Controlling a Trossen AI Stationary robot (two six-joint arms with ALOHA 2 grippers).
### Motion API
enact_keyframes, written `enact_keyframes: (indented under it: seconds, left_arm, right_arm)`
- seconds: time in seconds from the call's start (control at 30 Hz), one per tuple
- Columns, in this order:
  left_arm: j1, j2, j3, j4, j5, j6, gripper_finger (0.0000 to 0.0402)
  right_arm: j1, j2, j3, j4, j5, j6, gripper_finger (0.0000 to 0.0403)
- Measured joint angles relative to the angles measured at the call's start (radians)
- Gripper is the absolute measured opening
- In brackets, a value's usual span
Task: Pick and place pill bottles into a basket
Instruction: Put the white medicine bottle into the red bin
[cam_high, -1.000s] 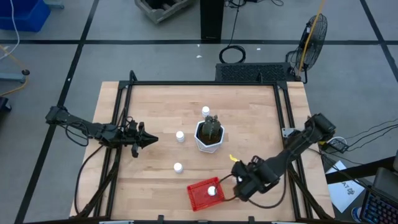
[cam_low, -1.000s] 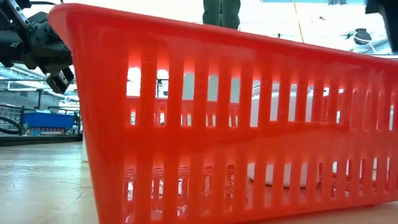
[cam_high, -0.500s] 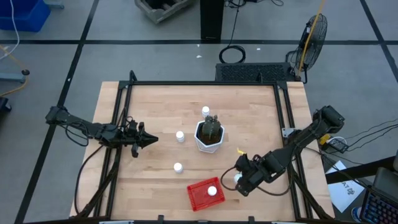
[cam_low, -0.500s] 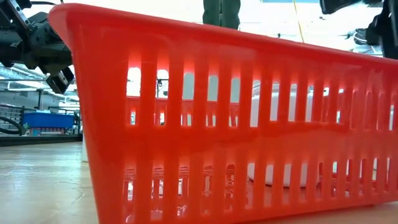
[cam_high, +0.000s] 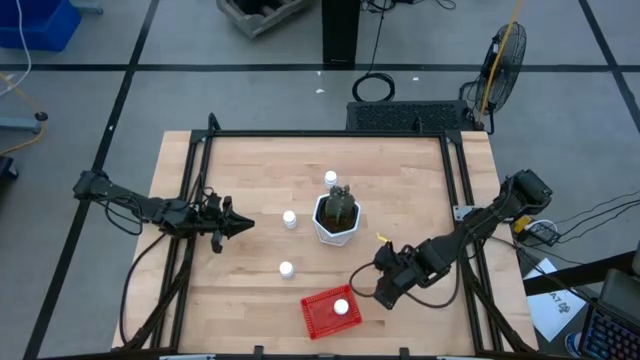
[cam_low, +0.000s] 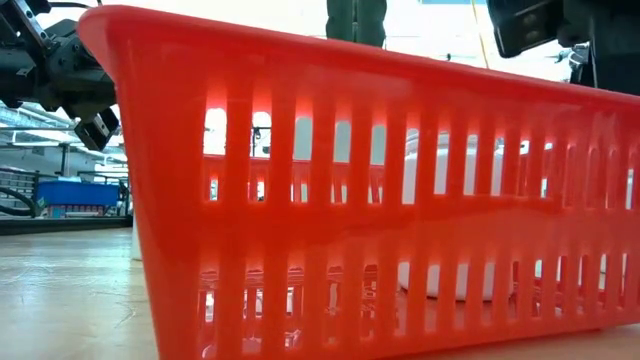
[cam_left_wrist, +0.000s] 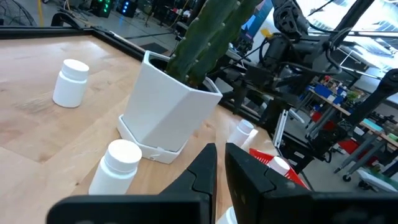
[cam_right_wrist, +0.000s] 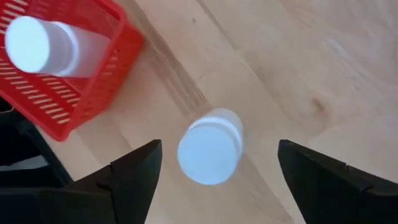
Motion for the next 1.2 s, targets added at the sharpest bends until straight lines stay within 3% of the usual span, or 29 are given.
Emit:
enact_keyframes:
  seconds: [0.1, 0.67, 1.2]
  left_arm:
    - [0.0, 0.0, 0.0, 0.0, 0.0, 0.0, 0.0037]
    - [0.0, 0.0, 0.0, 0.0, -0.001, 0.011, 0.0037]
    - [0.0, 0.0, 0.0, 0.0, -0.002, -0.012, 0.0037]
  right_arm:
    - [-0.007, 0.002, -0.017, 0.019, -0.043, 0.004, 0.0306]
    - [-0.025, 0.028, -0.025, 0.076, -0.046, -0.051, 0.0269]
    - [-0.034, 0.051, -0.024, 0.094, -0.123, -0.053, 0.0176]
